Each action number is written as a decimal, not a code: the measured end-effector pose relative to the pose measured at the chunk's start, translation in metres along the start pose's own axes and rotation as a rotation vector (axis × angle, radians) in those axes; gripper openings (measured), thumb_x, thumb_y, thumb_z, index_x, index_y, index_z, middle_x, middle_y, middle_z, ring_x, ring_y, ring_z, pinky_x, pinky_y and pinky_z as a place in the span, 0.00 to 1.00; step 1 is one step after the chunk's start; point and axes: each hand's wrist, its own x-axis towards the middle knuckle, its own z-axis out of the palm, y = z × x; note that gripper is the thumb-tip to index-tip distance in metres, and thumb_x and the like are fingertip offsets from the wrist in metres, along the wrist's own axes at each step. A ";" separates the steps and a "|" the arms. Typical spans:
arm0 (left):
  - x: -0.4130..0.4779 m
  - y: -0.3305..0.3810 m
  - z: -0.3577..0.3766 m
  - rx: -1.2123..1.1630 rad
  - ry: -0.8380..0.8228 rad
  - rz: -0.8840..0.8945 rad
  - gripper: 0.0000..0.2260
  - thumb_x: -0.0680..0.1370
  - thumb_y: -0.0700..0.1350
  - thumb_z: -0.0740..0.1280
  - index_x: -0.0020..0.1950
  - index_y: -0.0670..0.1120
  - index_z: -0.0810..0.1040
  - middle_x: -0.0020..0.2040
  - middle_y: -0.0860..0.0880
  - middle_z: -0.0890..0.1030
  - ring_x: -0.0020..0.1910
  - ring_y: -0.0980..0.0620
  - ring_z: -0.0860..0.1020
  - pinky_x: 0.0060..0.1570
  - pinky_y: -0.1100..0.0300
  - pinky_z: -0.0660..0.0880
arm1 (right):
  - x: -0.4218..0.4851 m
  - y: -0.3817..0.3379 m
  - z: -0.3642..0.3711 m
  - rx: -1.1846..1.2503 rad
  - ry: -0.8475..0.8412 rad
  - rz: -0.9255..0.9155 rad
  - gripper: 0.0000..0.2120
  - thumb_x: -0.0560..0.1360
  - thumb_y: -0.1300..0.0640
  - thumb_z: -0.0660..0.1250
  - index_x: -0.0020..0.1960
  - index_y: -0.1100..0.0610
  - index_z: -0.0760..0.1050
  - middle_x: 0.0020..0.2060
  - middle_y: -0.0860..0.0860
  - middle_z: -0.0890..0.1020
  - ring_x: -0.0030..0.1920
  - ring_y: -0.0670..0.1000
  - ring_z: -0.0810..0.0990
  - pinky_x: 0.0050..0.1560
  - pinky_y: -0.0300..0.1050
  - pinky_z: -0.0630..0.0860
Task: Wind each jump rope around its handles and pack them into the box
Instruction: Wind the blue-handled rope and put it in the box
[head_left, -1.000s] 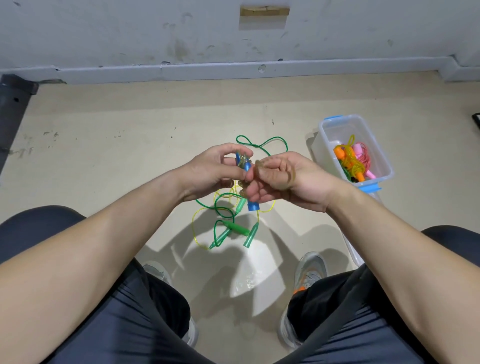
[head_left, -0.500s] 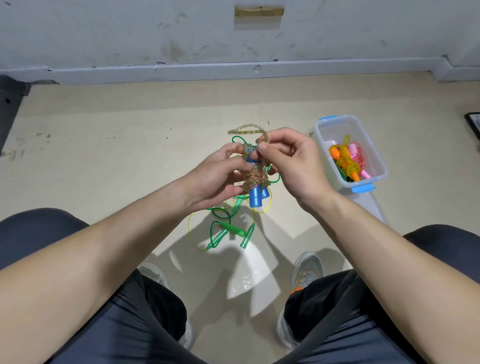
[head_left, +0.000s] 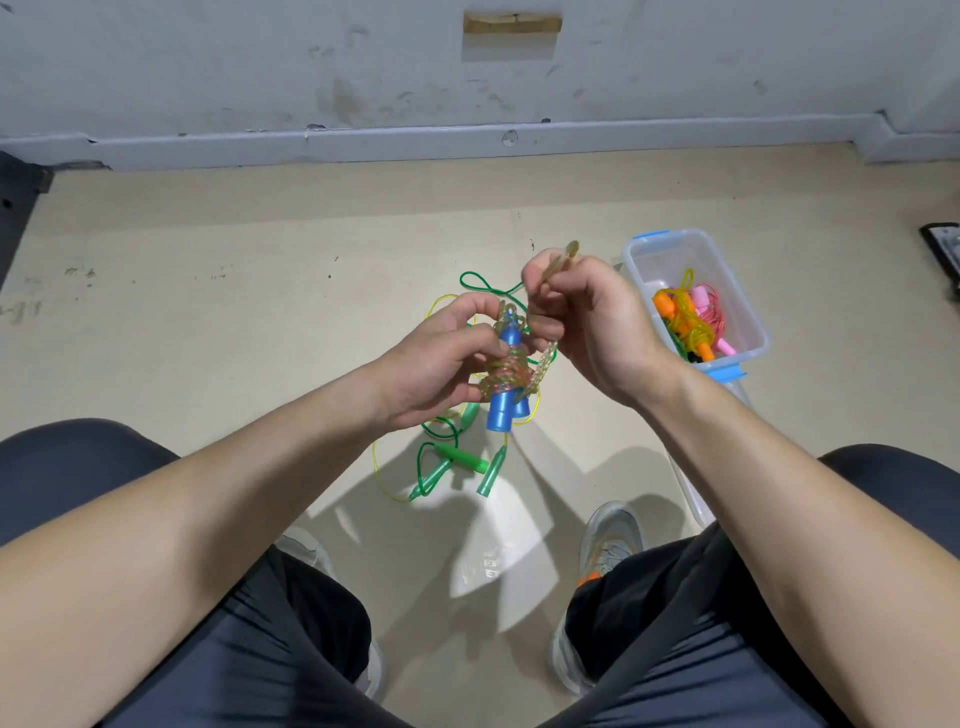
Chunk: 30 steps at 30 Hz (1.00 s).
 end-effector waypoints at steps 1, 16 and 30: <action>0.000 0.000 0.000 -0.005 0.020 -0.003 0.15 0.69 0.35 0.64 0.55 0.47 0.72 0.55 0.40 0.82 0.55 0.42 0.77 0.57 0.45 0.75 | 0.000 -0.001 -0.001 -0.011 -0.053 0.027 0.09 0.66 0.56 0.54 0.40 0.61 0.69 0.27 0.47 0.66 0.29 0.49 0.58 0.33 0.46 0.57; -0.003 -0.001 0.001 0.029 0.117 -0.006 0.18 0.69 0.38 0.66 0.58 0.46 0.69 0.52 0.41 0.84 0.45 0.46 0.80 0.52 0.48 0.78 | 0.012 0.016 -0.012 -0.244 0.015 -0.055 0.13 0.82 0.53 0.60 0.40 0.56 0.68 0.28 0.46 0.67 0.27 0.45 0.64 0.31 0.43 0.66; -0.003 0.000 0.002 -0.010 0.178 0.051 0.14 0.79 0.31 0.63 0.60 0.46 0.69 0.59 0.38 0.83 0.52 0.38 0.82 0.61 0.42 0.77 | 0.008 0.017 -0.008 -0.553 0.262 -0.092 0.08 0.81 0.57 0.68 0.42 0.55 0.75 0.24 0.41 0.76 0.26 0.40 0.76 0.33 0.37 0.72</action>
